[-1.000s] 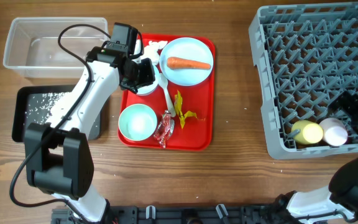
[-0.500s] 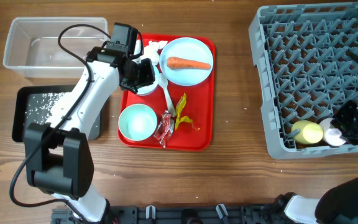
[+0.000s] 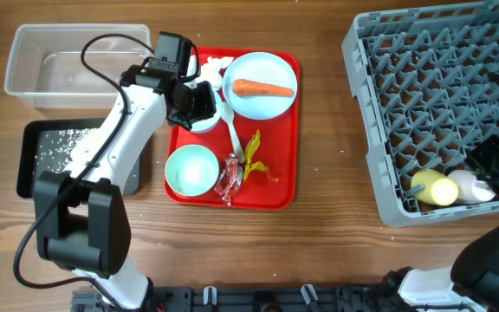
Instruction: Sort waste into correct bins and load items into the dishwasher rack
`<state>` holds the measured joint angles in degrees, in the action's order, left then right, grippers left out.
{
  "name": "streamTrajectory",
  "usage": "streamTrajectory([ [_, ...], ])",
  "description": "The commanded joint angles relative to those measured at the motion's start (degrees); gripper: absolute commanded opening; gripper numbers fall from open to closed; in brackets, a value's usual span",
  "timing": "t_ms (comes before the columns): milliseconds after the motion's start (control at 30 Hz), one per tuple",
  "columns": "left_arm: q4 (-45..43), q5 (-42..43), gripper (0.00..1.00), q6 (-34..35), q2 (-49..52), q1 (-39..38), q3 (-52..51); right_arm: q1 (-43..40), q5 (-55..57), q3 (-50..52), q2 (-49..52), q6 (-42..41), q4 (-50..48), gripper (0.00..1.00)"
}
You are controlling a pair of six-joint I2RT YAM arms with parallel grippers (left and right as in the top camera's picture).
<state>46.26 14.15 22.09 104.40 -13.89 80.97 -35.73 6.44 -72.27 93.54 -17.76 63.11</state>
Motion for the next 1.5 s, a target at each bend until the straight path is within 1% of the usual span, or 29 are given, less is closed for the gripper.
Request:
streamTrajectory([
  [0, -0.1, -0.8, 0.25, -1.1, 0.4, -0.2, -0.2, 0.2, -2.6, -0.1, 3.0, -0.4, -1.0, 0.53],
  [33, -0.2, -0.8, 0.25, -1.1, 0.4, -0.2, -0.2, 0.2, -3.1, -1.0, 2.9, -0.4, -0.2, 0.53],
  [100, -0.2, -0.8, 0.25, -1.1, 0.4, -0.2, -0.2, 0.3, -5.3, -5.8, 1.2, 0.0, 3.3, 0.59],
  [133, -0.2, -0.8, 0.26, -1.1, 0.4, -0.2, -0.2, 0.3, -8.0, -8.5, -0.4, 1.7, 4.5, 0.65],
  [167, -0.1, -0.8, 0.27, -1.1, 0.4, -0.2, -0.2, 0.3, -11.2, -11.2, -2.2, 3.4, 5.6, 0.74],
  [200, -0.2, -0.8, 0.28, -1.1, 0.4, -0.2, -0.2, 0.3, -14.6, -13.4, -3.5, 5.5, 6.2, 0.80],
  [233, -0.1, -0.8, 0.30, -1.1, 0.4, -0.2, -0.2, 0.7, -20.3, -15.8, -5.2, 8.6, 6.6, 0.82],
  [267, -0.2, -0.8, 0.33, -1.1, 0.4, -0.2, -0.2, 1.7, -23.5, -16.9, -6.7, 9.6, 6.6, 0.83],
  [333, -0.1, -0.8, 0.37, -1.1, 0.4, -0.2, -0.2, 4.2, -26.3, -17.1, -8.4, 10.3, 6.1, 0.84],
  [400, -0.2, -1.1, 0.43, -1.1, 0.4, -0.2, -0.2, 11.7, -27.1, -17.1, -8.9, 10.3, 5.2, 0.84],
  [433, -0.2, -2.1, 0.44, -1.1, 0.4, -0.2, -0.2, 17.2, -27.1, -17.1, -8.7, 10.2, 3.6, 0.84],
  [467, -0.2, -2.7, 0.49, -1.1, 0.4, -0.2, -0.2, 22.8, -26.8, -17.1, -8.5, 9.1, 1.0, 0.84],
  [533, -0.2, -2.8, 0.54, -1.1, 0.4, -0.2, -0.2, 32.3, -21.7, -17.1, -7.8, 4.5, -5.4, 0.84],
  [600, -0.6, -2.9, 0.59, -1.1, 0.4, -0.2, -0.2, 38.6, -19.2, -17.1, -6.4, 3.3, -9.3, 0.83],
  [633, -2.5, -2.8, 0.64, -2.3, 0.4, -0.3, -0.2, 41.2, -15.8, -17.1, -5.5, 0.7, -10.3, 0.84],
  [667, -5.8, -1.7, 0.67, -8.3, 0.4, -1.1, -0.2, 42.1, -14.2, -17.1, -5.0, -0.3, -10.6, 0.84],
  [700, -8.3, -1.9, 0.71, -12.0, 0.4, -2.1, 0.0, 41.9, -14.1, -17.1, -5.0, -0.5, -10.8, 0.85],
  [733, -11.0, -2.9, 0.75, -12.9, 0.4, -3.2, 0.1, 41.0, -14.2, -17.1, -5.4, -0.5, -10.7, 0.85],
  [867, -20.3, -5.5, 0.78, -12.9, 0.5, -7.0, 0.1, 39.4, -15.6, -17.1, -5.9, -0.2, -9.8, 0.85],
  [933, -21.6, -6.1, 0.78, -12.9, 0.6, -7.8, 0.1, 39.4, -15.4, -17.1, -5.9, -0.2, -9.9, 0.86],
  [1067, -21.1, -6.1, 0.77, -12.6, 0.6, -8.1, 0.2, 39.4, -15.4, -17.1, -5.5, 1.1, -10.2, 0.86],
  [1167, -18.7, -6.5, 0.76, -14.5, 0.6, -9.0, 2.9, 39.4, -15.4, -17.1, -5.3, 2.8, -9.9, 0.86],
  [1200, -17.6, -8.3, 0.76, -15.9, 0.7, -10.0, 4.5, 39.4, -15.2, -17.1, -5.3, 2.8, -9.7, 0.86],
  [1233, -16.8, -11.3, 0.79, -16.3, 0.8, -11.2, 6.4, 39.4, -15.1, -17.1, -5.3, 2.8, -9.5, 0.87],
  [1300, -16.4, -12.2, 0.79, -19.2, 2.9, -11.6, 10.2, 39.4, -14.7, -17.1, -5.3, 2.8, -9.0, 0.87],
  [1333, -14.9, -14.1, 0.82, -20.0, 6.0, -11.3, 14.2, 39.4, -14.7, -17.1, -5.3, 2.8, -8.6, 0.88],
  [1367, -12.7, -14.1, 0.82, -20.4, 8.6, -10.9, 17.9, 39.4, -14.7, -17.1, -5.3, 2.8, -8.2, 0.88],
  [1433, -1.8, -13.9, 0.83, -20.4, 19.0, -10.3, 34.1, 39.4, -14.0, -17.1, -5.3, 2.6, -7.4, 0.89],
  [1467, 1.9, -13.3, 0.83, -21.4, 22.7, -10.3, 39.6, 39.4, -13.6, -17.1, -5.3, 2.6, -6.8, 0.89],
])
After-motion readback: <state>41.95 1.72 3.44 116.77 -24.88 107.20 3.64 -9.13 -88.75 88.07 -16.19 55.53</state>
